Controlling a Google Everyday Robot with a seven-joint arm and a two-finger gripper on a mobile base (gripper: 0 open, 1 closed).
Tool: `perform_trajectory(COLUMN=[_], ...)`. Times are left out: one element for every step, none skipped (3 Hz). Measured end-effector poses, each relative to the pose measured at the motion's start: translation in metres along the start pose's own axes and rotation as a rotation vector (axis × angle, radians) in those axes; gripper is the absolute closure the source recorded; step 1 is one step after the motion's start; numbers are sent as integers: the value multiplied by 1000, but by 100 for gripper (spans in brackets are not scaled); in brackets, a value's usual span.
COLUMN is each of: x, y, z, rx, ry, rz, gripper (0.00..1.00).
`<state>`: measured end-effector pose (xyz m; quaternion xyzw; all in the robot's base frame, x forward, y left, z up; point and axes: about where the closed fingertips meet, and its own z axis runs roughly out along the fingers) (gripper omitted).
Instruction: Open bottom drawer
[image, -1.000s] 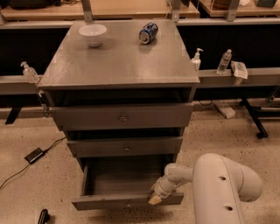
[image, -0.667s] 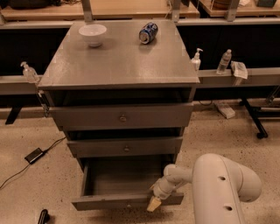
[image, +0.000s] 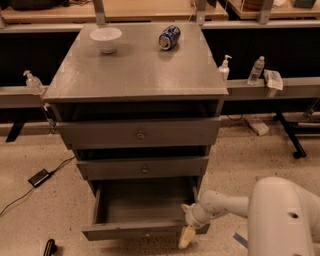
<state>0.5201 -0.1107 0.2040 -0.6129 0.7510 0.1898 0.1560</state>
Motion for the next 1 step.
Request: perform_trajectory(x=[7], y=[11], z=[-49], rx=[97], ry=[-10], rz=[-12], gripper=[0])
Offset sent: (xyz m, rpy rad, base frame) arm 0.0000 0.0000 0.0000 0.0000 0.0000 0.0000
